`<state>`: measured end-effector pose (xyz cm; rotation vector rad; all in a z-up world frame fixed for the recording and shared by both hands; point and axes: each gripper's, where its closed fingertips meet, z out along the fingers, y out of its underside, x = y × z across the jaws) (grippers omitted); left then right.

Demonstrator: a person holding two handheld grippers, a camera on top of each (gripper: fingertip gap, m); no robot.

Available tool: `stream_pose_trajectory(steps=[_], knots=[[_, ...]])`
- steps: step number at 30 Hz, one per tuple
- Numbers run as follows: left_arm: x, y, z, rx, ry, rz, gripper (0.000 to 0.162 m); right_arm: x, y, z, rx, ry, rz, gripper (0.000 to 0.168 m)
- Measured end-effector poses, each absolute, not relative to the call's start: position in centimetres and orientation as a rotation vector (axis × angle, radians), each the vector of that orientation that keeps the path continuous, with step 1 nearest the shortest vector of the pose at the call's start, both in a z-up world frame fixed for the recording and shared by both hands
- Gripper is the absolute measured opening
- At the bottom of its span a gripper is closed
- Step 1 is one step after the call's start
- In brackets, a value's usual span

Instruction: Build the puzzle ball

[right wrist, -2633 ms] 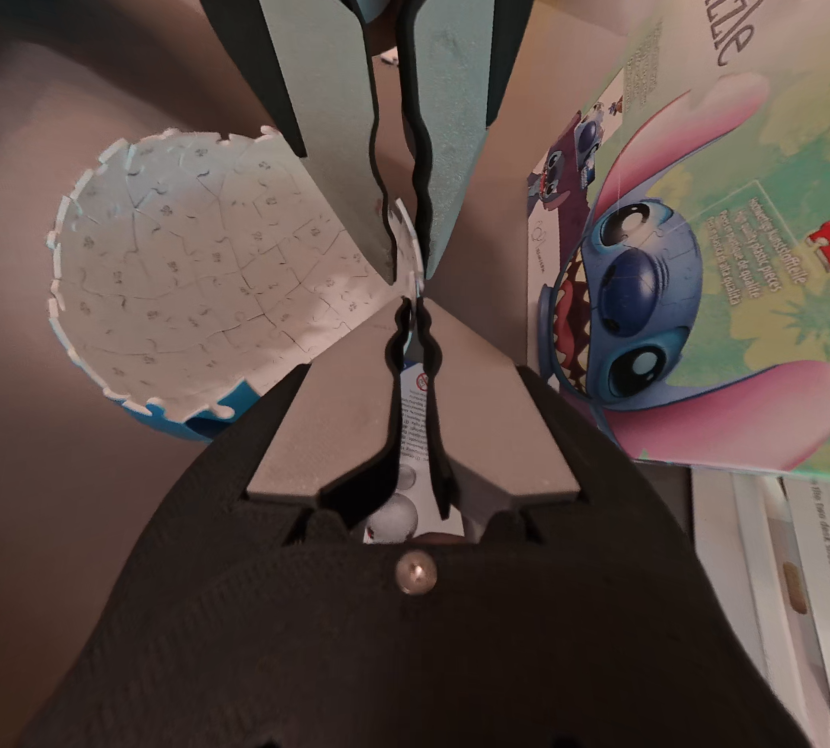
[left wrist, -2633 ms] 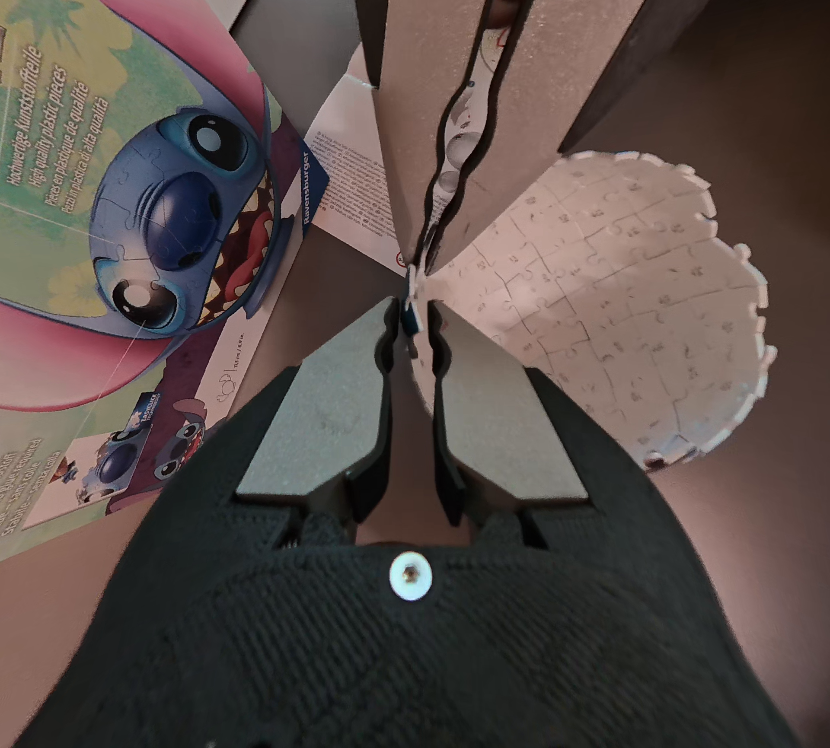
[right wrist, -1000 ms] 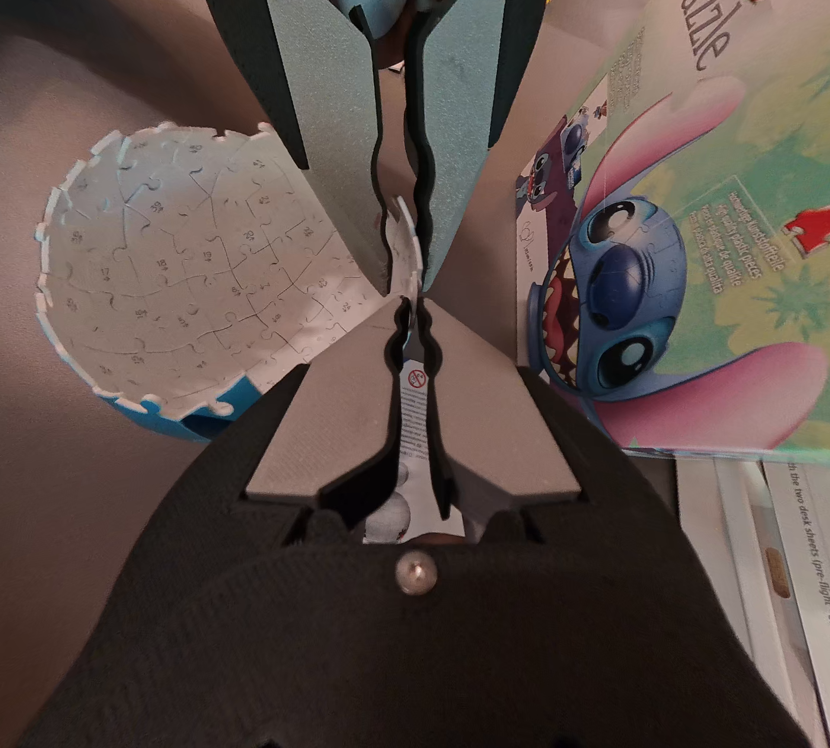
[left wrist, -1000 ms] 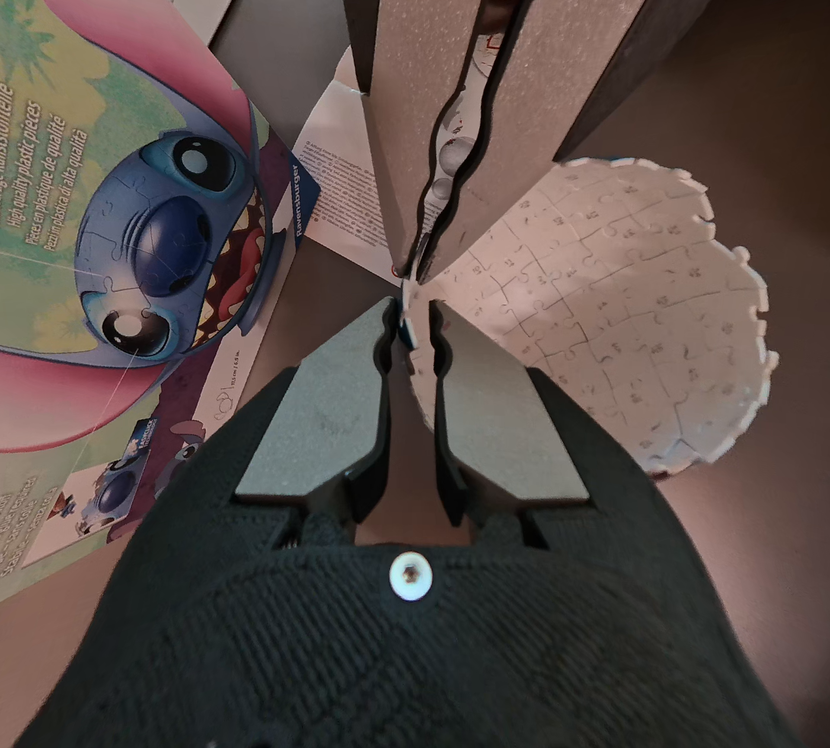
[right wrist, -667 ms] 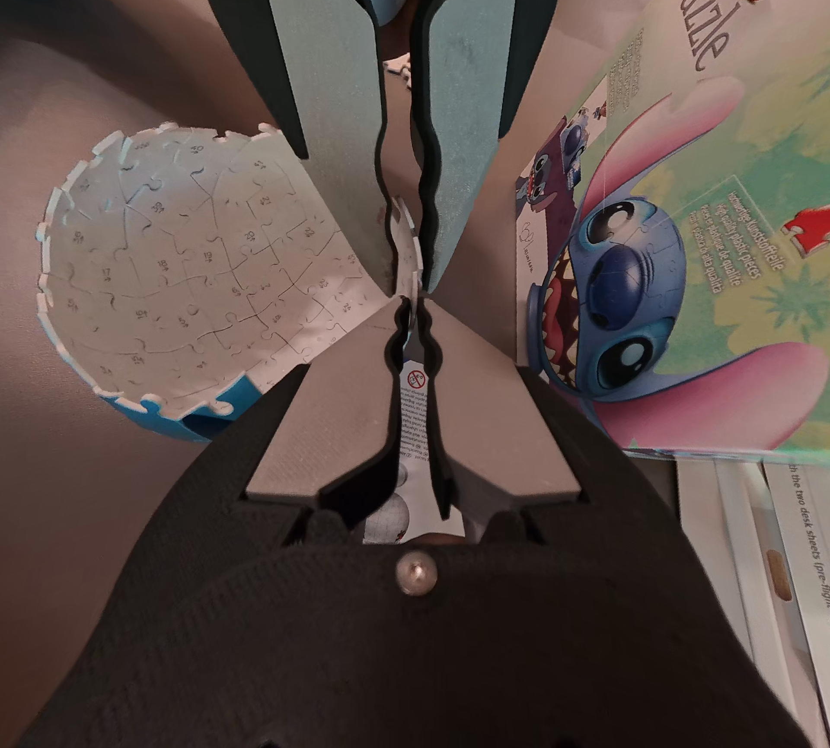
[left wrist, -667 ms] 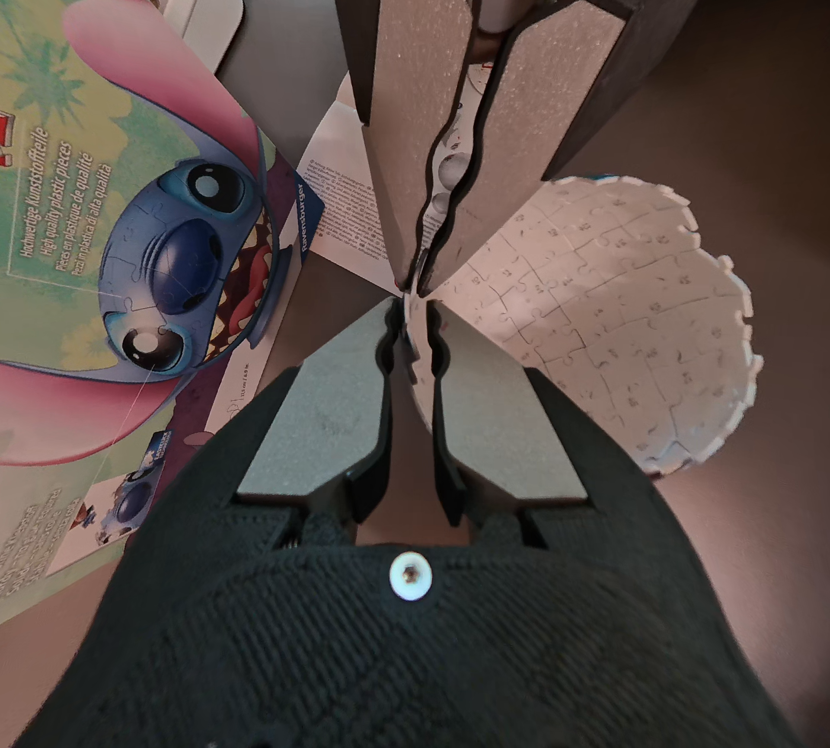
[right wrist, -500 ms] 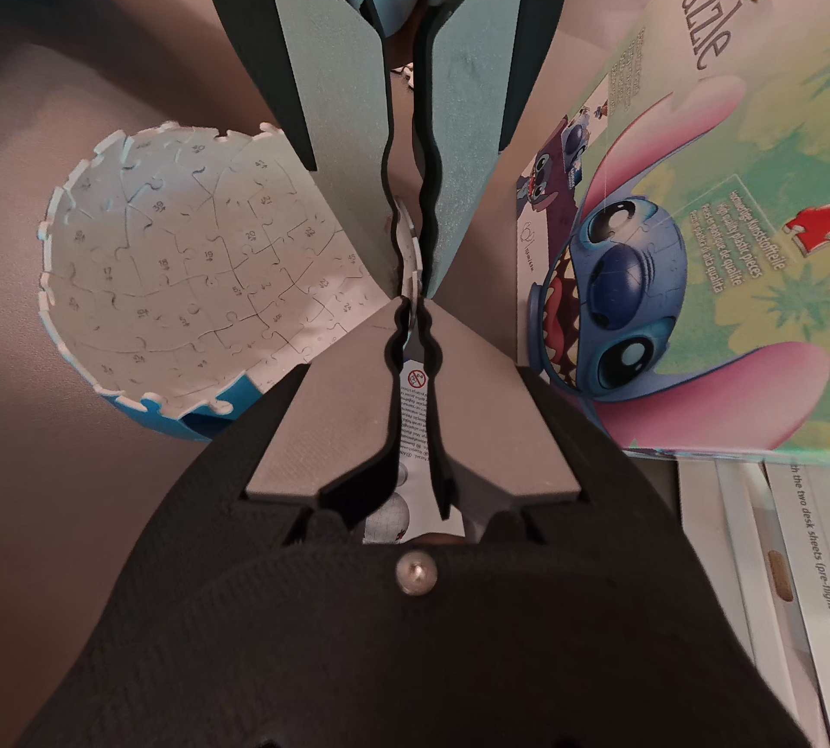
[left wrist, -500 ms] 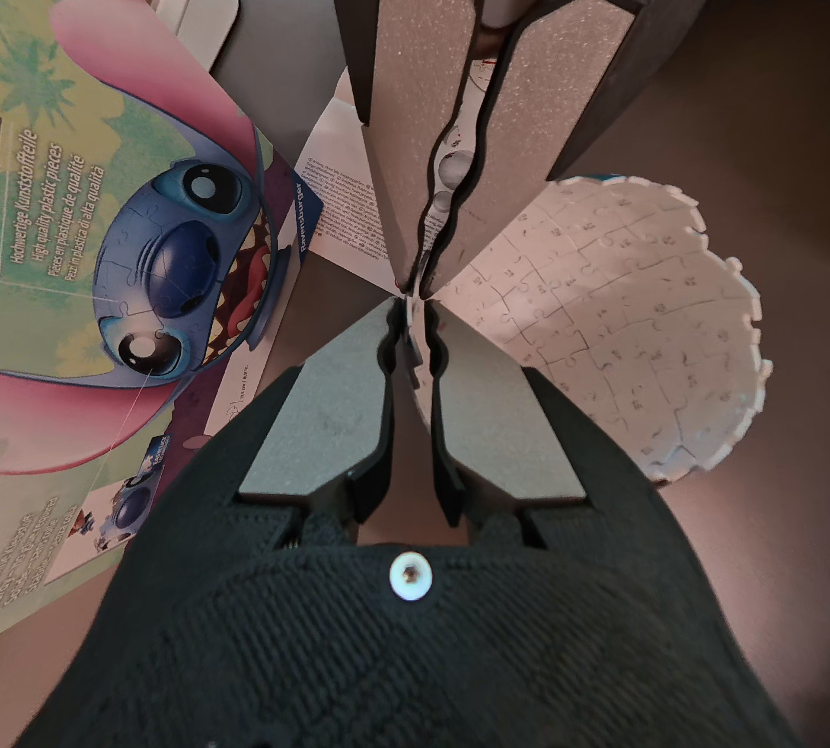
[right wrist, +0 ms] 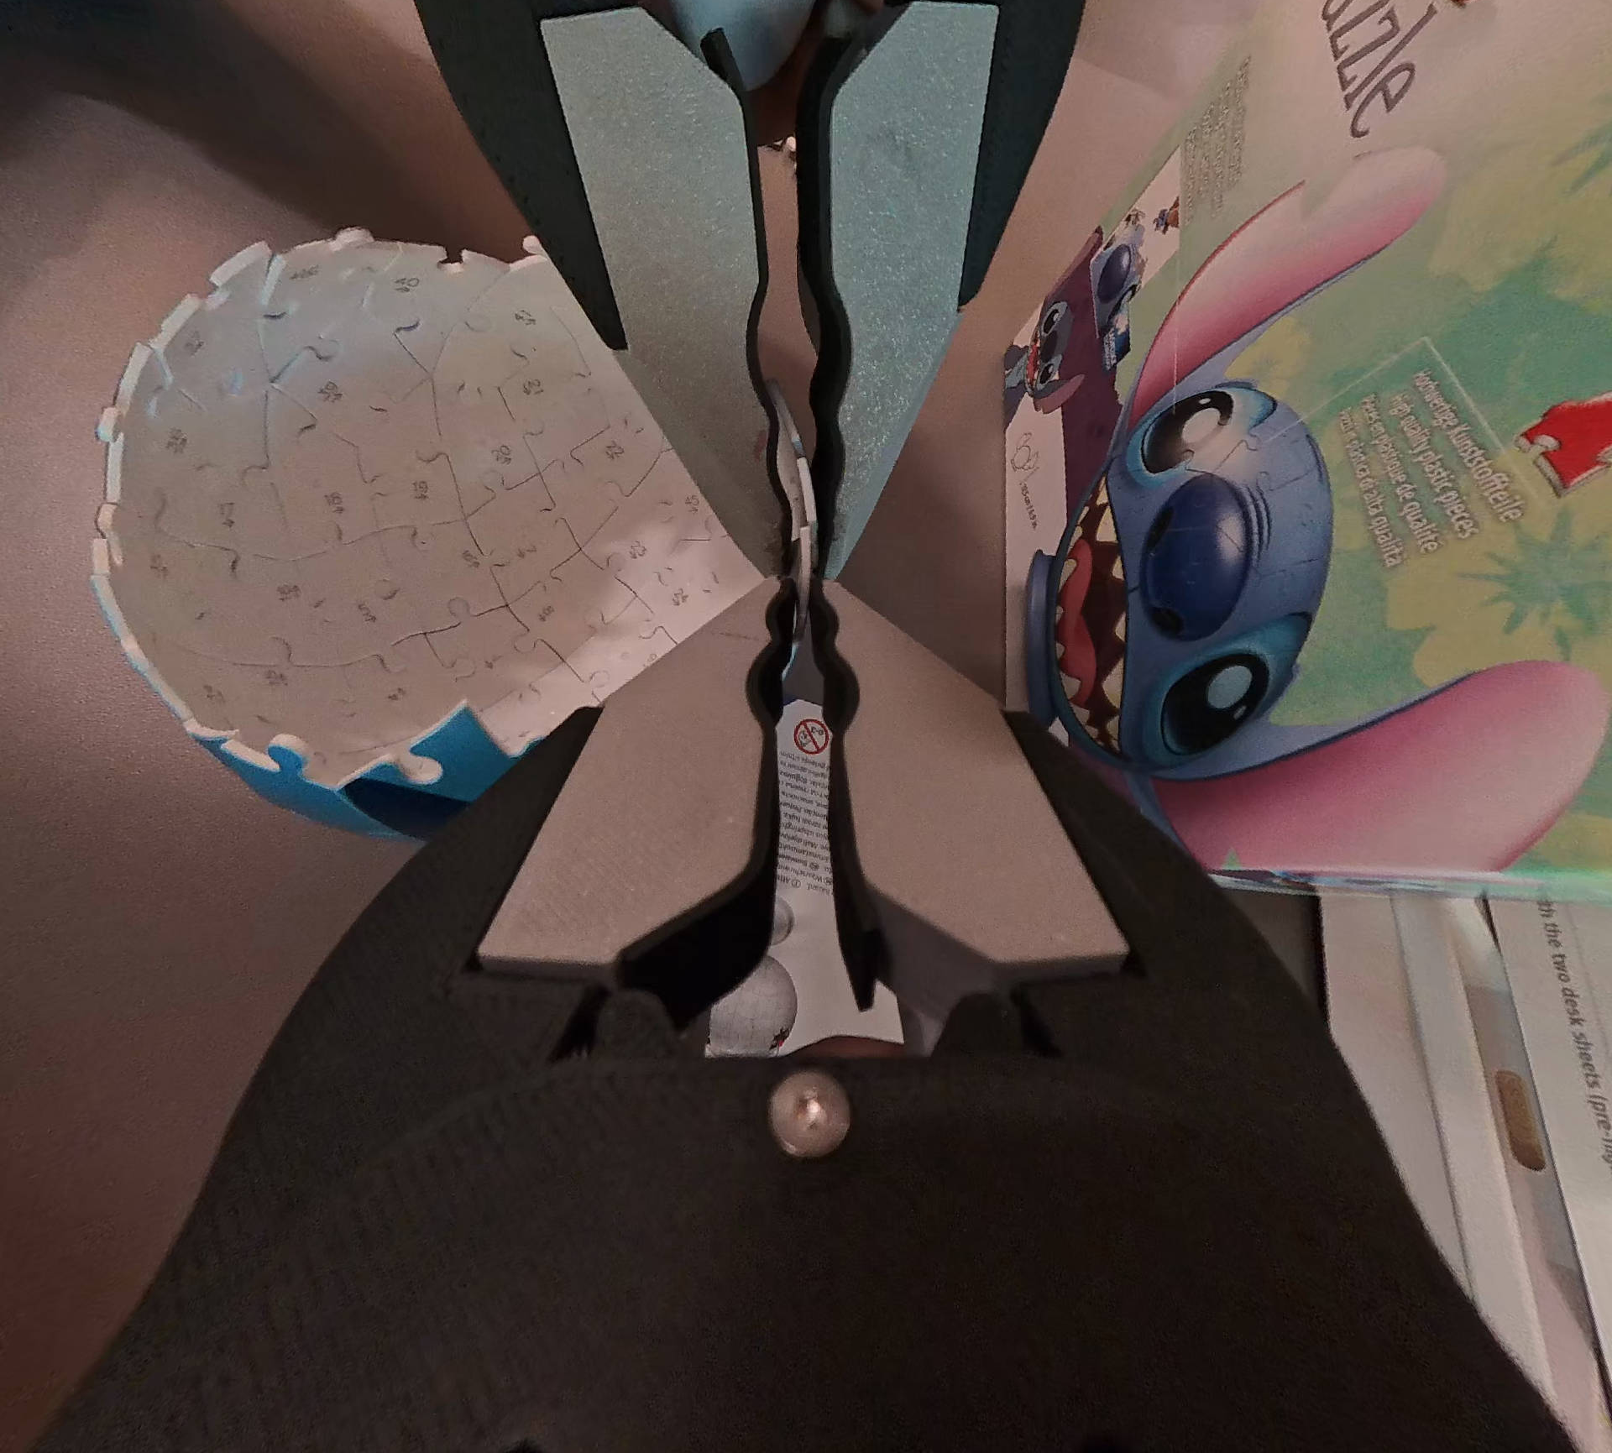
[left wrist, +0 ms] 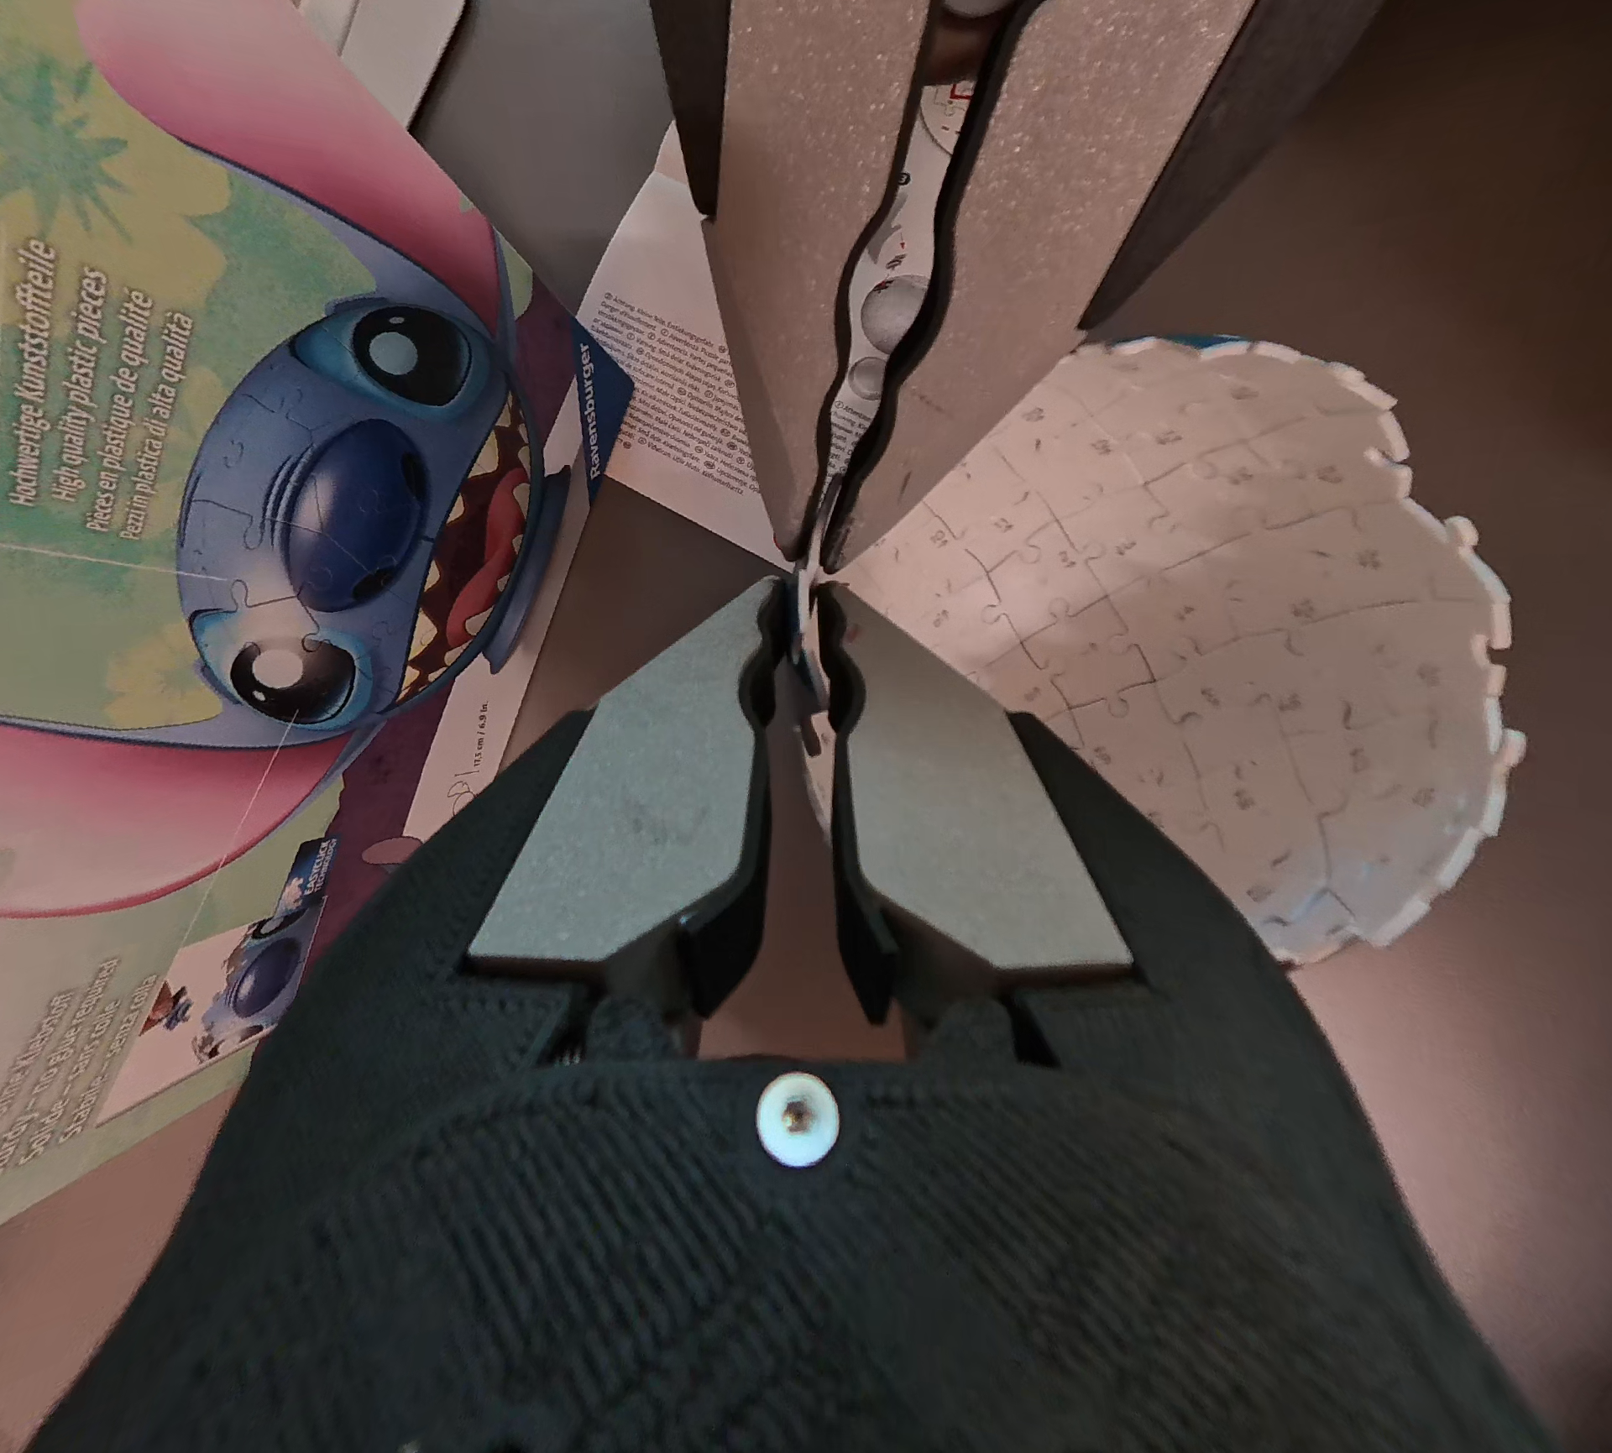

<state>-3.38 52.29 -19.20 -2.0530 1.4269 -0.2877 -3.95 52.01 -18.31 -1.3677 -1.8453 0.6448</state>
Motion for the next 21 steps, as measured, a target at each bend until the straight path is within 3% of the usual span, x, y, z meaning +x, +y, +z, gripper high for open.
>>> stream_pose_trajectory(steps=[11, 14, 21], knots=[[-3.39, 52.55, -19.15, -2.063, 1.399, -0.266, 0.003, -3.88, 52.25, -18.4, -1.41, -1.831, 0.641, 0.0], [-3.27, 52.5, -18.98, -2.049, 1.404, -0.267, 0.002, -3.77, 52.62, -18.9, -1.44, -1.838, 0.627, 0.01], [-3.35, 52.36, -19.01, -2.039, 1.424, -0.251, 0.002, -4.18, 52.5, -19.15, -1.407, -1.874, 0.627, 0.01]])
